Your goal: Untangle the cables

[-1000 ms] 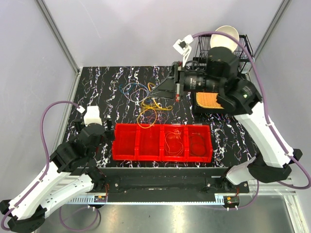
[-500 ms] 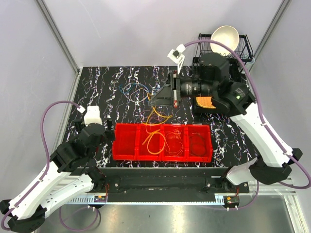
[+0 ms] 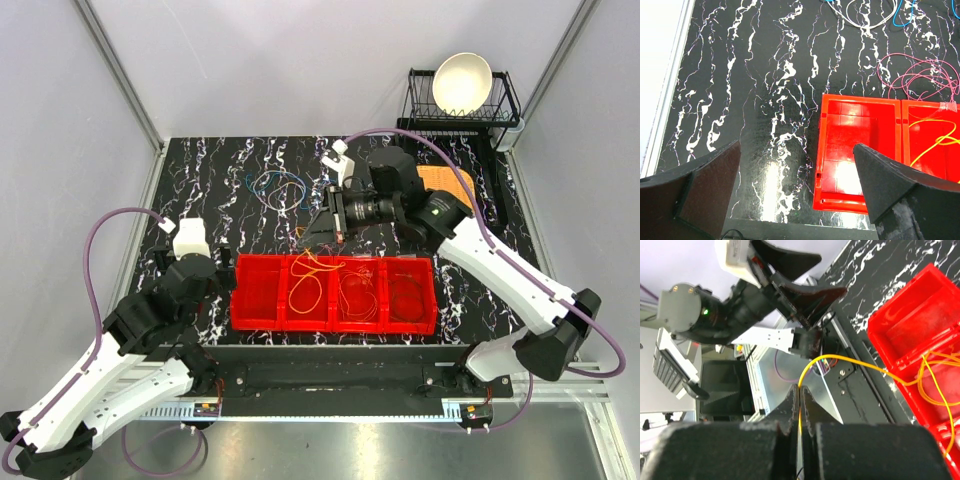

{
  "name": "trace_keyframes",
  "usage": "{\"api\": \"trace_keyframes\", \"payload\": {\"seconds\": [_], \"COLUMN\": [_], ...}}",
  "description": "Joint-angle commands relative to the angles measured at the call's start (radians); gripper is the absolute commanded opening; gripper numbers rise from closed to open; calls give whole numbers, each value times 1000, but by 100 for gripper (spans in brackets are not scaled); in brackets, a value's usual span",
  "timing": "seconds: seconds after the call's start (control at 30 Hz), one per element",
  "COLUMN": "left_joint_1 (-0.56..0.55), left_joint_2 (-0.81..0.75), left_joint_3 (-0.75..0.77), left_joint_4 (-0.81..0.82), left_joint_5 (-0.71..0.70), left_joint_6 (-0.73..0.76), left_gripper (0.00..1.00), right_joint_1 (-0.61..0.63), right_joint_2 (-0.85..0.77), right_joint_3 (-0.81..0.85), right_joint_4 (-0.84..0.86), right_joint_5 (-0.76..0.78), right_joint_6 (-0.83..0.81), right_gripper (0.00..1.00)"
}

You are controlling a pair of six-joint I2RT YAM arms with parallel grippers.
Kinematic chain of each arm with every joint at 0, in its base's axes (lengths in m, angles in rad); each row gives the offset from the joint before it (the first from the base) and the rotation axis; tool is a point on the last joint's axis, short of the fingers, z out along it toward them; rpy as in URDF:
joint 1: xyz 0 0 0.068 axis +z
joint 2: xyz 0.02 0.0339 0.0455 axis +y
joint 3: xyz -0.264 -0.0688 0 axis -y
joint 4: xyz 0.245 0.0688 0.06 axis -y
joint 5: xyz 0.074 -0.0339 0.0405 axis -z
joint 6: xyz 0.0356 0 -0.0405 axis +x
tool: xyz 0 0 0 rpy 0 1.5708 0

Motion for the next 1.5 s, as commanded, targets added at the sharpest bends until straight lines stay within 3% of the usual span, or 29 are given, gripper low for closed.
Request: {"api": "trace_keyframes", "payload": {"seconds": [0.0,0.37,0.9,1.2,1.47], "left_joint_1": [5,5,6,5,5], "left_joint_2": [-2,-5,-8,-9,-9], "left_joint_3": [-5,-5,-6,-8,-8], "left_joint_4": [45,45,46,49,49], "left_joint_5": [14,17,19,22,25], "left_joint_6": [12,14,15,16,19], "left_gripper": [99,99,99,99,99], "right_joint_1": [7,7,14,43,85], "right_joint_2": [36,107,268,381,429], "right_joint_3": [-11,-187,-279,-284,-281], "right_joint_4": [108,279,447,450,288], "right_joint_5": [-7,7,51,105,291], "right_joint_6": [13,105,237,188,98], "right_gripper": [0,0,0,0,0]}}
